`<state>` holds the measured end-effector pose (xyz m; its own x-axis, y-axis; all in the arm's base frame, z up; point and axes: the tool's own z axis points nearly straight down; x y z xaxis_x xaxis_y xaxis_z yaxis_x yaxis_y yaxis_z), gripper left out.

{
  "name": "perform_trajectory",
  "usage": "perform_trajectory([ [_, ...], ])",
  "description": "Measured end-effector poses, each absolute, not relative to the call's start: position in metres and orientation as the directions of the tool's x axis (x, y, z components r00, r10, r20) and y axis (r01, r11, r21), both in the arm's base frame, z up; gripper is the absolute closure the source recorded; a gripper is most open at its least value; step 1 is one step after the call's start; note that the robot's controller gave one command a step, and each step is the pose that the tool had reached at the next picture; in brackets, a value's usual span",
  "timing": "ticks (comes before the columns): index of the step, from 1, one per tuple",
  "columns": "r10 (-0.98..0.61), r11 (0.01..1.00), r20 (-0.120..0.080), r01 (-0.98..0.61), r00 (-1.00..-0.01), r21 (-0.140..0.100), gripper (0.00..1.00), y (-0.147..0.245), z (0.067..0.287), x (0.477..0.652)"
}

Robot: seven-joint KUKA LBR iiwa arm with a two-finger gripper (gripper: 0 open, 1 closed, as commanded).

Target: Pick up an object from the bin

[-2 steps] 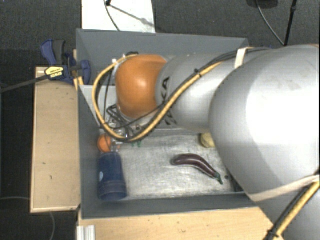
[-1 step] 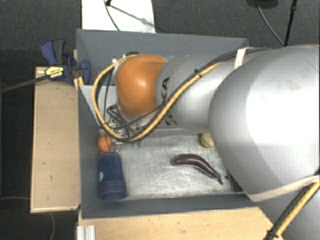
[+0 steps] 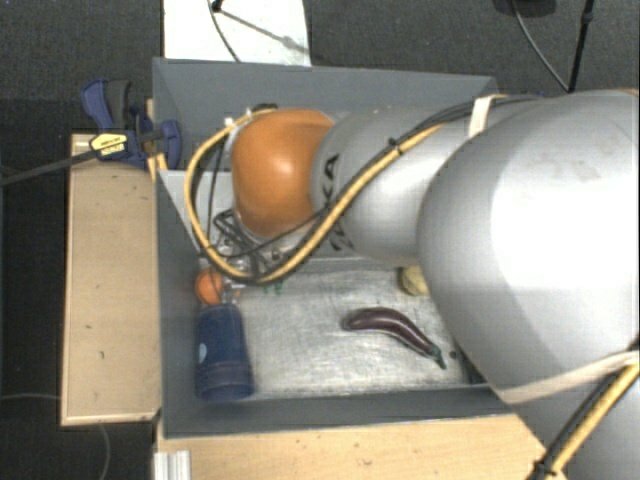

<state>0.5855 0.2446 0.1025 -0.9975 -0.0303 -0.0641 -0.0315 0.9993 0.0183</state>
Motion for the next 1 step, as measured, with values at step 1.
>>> perform_trajectory([
  [1,-0.029,0.999,-0.064,-0.030,-0.998,0.018,1.00,0.2446,0.1024,0.5855],
])
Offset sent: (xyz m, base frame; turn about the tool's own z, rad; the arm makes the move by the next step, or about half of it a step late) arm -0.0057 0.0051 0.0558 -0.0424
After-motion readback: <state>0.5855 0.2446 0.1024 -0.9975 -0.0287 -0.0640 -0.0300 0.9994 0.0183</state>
